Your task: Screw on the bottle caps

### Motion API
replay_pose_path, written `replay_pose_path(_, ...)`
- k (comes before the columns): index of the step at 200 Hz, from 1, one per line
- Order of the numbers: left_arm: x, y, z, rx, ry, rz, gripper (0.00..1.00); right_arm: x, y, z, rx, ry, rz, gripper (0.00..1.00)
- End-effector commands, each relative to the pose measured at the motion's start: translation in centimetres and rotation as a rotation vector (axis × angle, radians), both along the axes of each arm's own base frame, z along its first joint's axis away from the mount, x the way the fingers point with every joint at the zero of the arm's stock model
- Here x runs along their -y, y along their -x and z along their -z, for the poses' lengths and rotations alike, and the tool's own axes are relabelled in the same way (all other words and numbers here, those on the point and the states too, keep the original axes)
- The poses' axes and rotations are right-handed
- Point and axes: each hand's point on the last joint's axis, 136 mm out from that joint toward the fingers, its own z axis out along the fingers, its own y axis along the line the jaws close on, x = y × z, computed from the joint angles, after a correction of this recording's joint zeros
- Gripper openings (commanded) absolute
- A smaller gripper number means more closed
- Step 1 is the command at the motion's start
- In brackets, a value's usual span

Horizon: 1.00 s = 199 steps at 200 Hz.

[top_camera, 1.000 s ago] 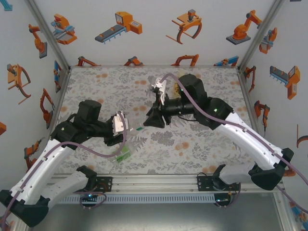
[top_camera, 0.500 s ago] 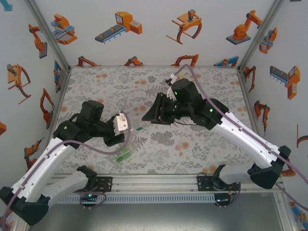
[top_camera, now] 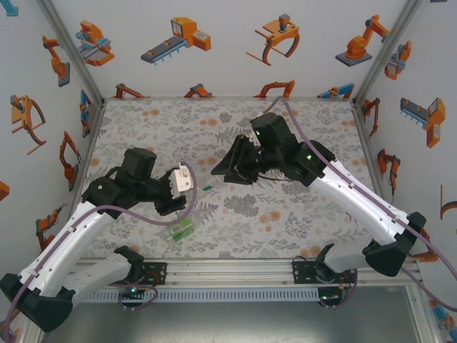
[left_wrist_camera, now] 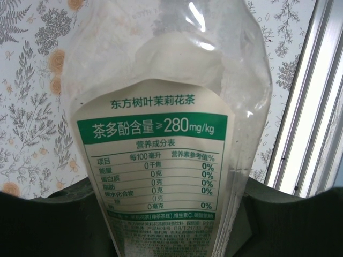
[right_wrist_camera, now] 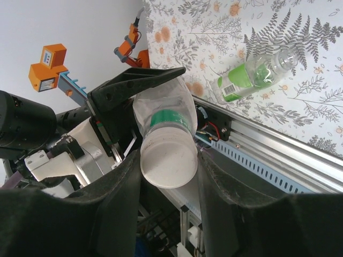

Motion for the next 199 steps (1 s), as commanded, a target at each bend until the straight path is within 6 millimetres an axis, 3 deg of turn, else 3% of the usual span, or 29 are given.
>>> replay_pose_path(1,0.6,-1.6,-1.6,0.068,0.059,-0.037,0.00,-0.5,1.5,0.1,-0.086,-0.010,-0.037,0.25)
replay_pose_path(126,0.7,-1.6,-1.5,0.061,0.058,-0.035,0.00,-0.8,1.0,-0.1,-0.092,-0.036,-0.040,0.36)
replay_pose_path(158,0.7,-1.6,-1.4,0.058,0.057,-0.036,0.00,-0.9,0.8,-0.1,-0.088,-0.039,-0.038,0.36)
replay_pose_path(175,0.8,-1.6,-1.4,0.056,0.059,-0.038,0.00,-0.8,0.6,0.0,-0.086,-0.039,-0.031,0.31)
replay_pose_path(187,0.8,-1.7,-1.4,0.056,0.062,-0.040,0.12,-0.6,0.2,0.0,-0.077,-0.038,-0.019,0.23)
replay_pose_path(199,0.8,-1.7,-1.5,0.060,0.067,-0.046,0.39,-0.3,-0.3,0.0,-0.066,-0.033,-0.003,0.19)
